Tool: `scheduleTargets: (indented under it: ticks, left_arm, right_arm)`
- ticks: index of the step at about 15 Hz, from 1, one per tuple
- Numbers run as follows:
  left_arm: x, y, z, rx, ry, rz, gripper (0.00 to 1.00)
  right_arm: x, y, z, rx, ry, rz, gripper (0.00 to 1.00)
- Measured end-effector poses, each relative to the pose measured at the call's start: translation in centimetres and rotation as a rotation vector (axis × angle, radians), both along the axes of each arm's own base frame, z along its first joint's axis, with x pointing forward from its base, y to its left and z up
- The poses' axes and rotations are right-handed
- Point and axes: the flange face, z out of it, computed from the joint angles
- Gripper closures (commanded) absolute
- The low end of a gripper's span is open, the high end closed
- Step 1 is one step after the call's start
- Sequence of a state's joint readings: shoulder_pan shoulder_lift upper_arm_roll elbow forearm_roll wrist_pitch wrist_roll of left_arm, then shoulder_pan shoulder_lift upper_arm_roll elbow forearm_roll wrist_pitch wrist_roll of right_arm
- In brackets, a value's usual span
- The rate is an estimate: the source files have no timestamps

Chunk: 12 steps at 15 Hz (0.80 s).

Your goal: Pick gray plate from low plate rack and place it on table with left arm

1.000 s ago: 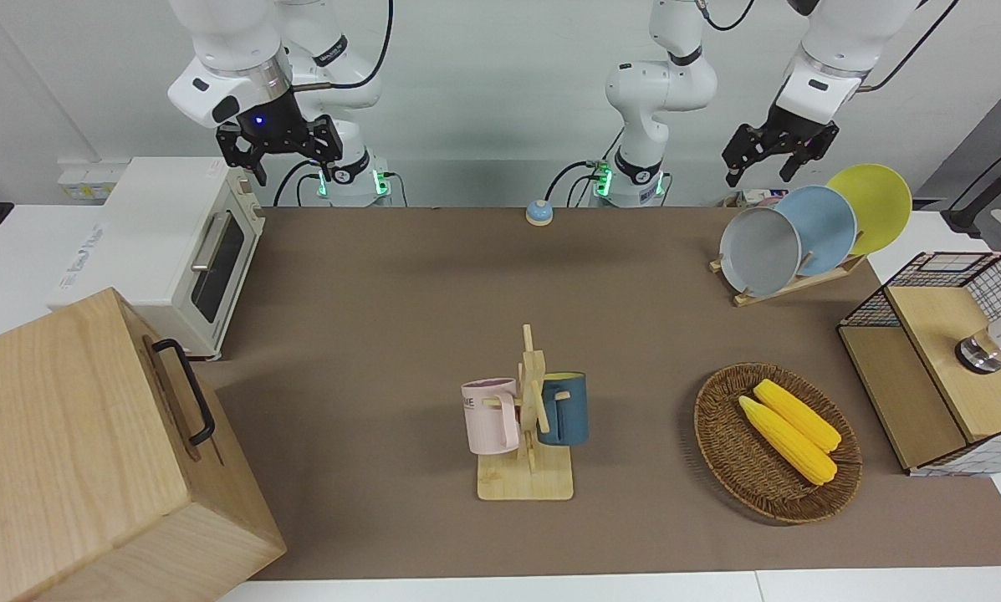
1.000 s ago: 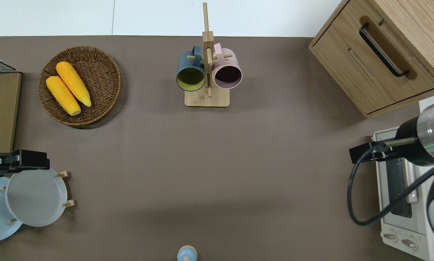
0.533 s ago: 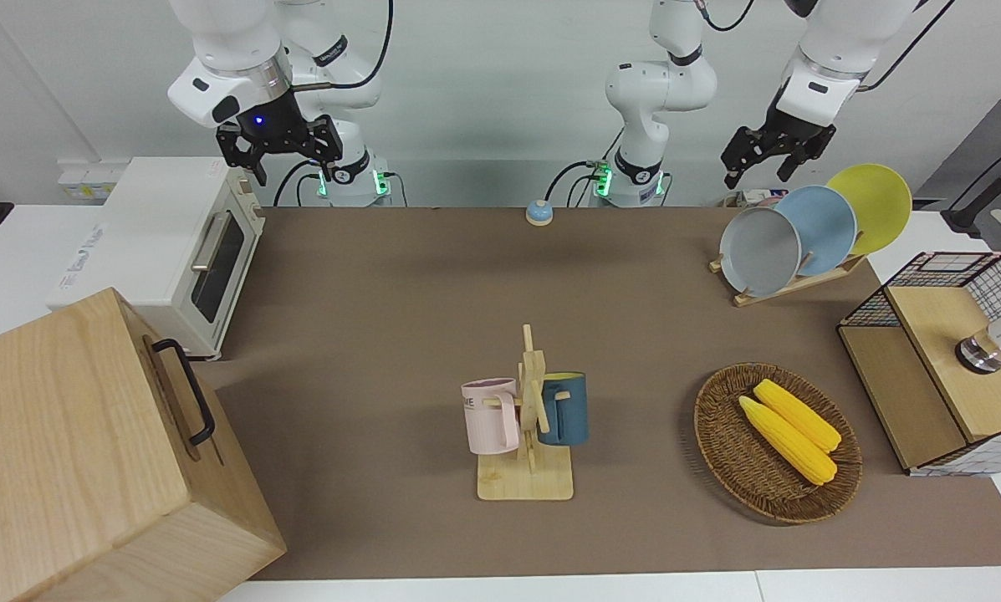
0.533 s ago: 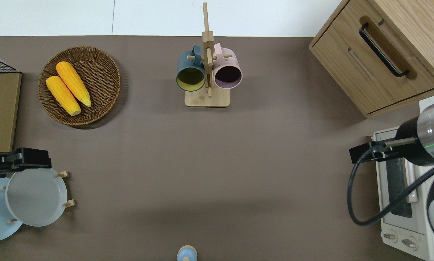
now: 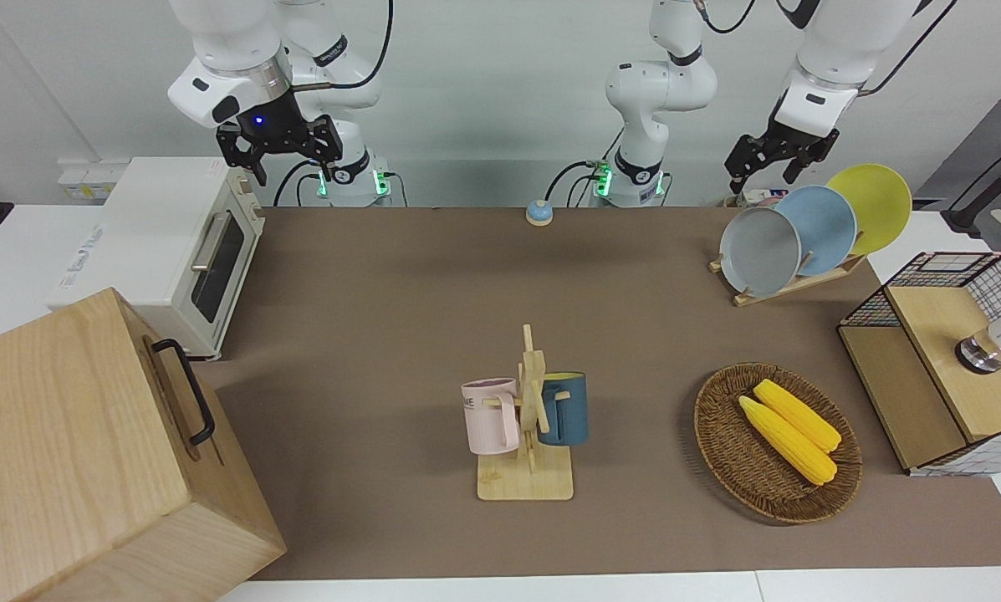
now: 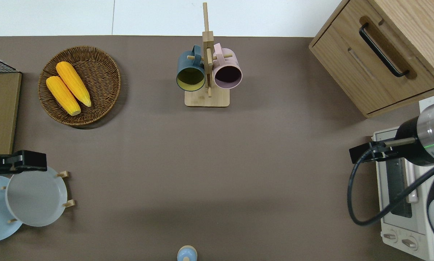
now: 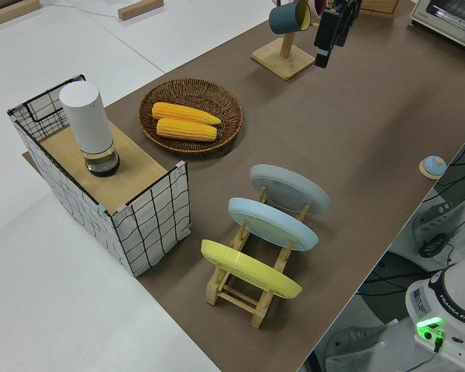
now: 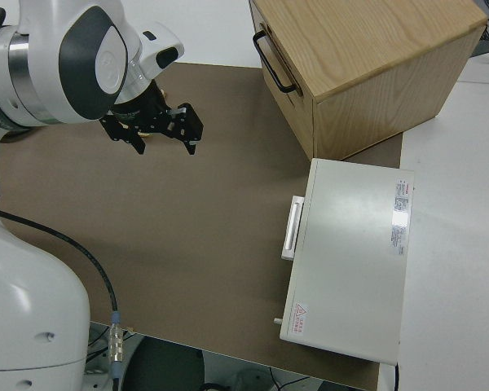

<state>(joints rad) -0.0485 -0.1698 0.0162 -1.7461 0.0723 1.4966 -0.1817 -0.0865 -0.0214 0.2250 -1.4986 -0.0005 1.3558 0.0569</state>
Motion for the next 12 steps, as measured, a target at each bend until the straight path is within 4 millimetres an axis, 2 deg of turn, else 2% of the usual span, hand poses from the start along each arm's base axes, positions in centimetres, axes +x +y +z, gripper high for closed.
scheduleTargets:
  ticks: [8,12]
  left_arm:
    - [-0.9,2.3,-4.9,0.228,0.087,-0.143,0.01]
    - [-1.5,3.1,-9.2,0.301,0.112,-0.186,0.01]
  right_arm:
    - [0.0,0.0,0.0,0.000,0.000,0.000,0.013]
    - [0.0,0.0,0.0,0.000,0.000,0.000,0.013]
